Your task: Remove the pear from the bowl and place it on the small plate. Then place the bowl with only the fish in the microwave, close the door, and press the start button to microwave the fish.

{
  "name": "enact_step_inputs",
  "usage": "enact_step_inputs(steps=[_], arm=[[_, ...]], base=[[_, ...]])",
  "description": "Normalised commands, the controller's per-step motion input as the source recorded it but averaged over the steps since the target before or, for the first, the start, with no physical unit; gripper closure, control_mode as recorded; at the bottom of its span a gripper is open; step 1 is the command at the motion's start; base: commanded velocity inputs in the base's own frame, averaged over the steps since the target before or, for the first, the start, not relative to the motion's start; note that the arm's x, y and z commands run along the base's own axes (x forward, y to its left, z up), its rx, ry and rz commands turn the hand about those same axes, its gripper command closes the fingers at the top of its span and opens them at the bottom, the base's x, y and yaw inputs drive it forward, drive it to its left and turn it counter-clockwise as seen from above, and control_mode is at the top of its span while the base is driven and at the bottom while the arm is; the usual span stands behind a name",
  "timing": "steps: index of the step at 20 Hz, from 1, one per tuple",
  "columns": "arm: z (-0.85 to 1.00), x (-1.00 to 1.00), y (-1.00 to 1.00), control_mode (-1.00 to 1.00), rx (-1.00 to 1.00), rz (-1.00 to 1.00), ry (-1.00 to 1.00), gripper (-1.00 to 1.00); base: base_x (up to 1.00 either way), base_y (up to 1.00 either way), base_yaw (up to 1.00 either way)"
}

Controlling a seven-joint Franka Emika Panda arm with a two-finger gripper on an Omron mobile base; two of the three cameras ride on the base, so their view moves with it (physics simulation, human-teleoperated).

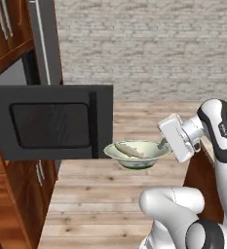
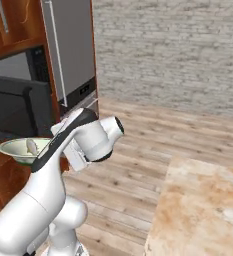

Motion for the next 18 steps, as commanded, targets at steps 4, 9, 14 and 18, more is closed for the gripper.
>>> enact_step_inputs(steps=[4,9,14,18], arm=[[0.00,0.00,0.00,1.00,0.00,0.00,0.00,1.00],[0.00,0.00,0.00,1.00,0.00,0.00,0.00,1.00],[0.00,0.00,0.00,1.00,0.00,0.00,0.00,1.00],[0.00,0.00,0.00,1.00,0.00,0.00,0.00,1.00]], base=[[0.00,-1.00,-0.55],[0.42,-0.74,-0.45],[1.00,-0.02,-0.02],[1.00,-0.01,0.00]])
